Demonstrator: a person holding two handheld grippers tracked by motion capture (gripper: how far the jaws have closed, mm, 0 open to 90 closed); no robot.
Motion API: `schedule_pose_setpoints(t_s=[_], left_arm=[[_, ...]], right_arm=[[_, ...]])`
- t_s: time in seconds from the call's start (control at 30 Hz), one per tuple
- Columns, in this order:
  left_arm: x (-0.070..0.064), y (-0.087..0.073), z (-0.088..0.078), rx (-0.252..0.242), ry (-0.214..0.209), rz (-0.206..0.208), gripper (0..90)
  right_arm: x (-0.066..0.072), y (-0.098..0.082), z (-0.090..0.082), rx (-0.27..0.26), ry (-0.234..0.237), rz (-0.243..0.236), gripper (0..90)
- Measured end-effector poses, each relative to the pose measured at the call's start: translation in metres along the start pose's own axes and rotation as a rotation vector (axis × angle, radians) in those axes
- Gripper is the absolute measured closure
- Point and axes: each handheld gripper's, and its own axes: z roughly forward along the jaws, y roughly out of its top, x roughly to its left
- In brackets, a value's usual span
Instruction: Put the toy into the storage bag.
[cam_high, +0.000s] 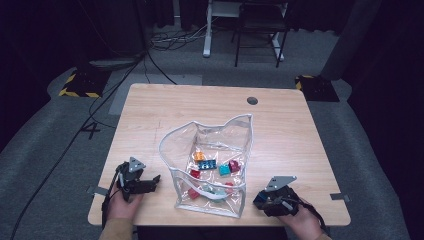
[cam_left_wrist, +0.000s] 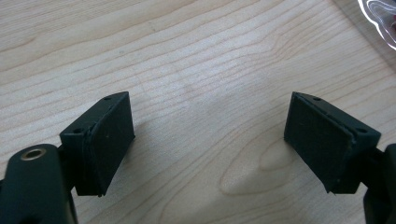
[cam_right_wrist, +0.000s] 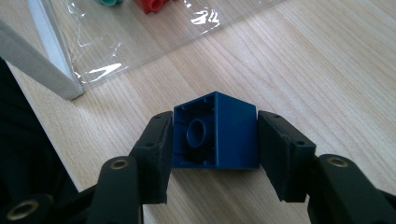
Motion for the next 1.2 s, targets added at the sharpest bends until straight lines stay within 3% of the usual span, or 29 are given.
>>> schedule_pose_setpoints(t_s=[0.37, 1.2], left_arm=[[0.0, 0.0, 0.0, 0.0, 0.0, 0.0, 16.2], [0.0, 0.0, 0.0, 0.0, 0.0, 0.0, 16.2]], right_arm=[[-0.006, 0.012, -0.023, -0.057, 0.002, 0.017, 48.1], [-0.013, 0.055, -0.084, -0.2, 0.03, 0.0, 48.1]])
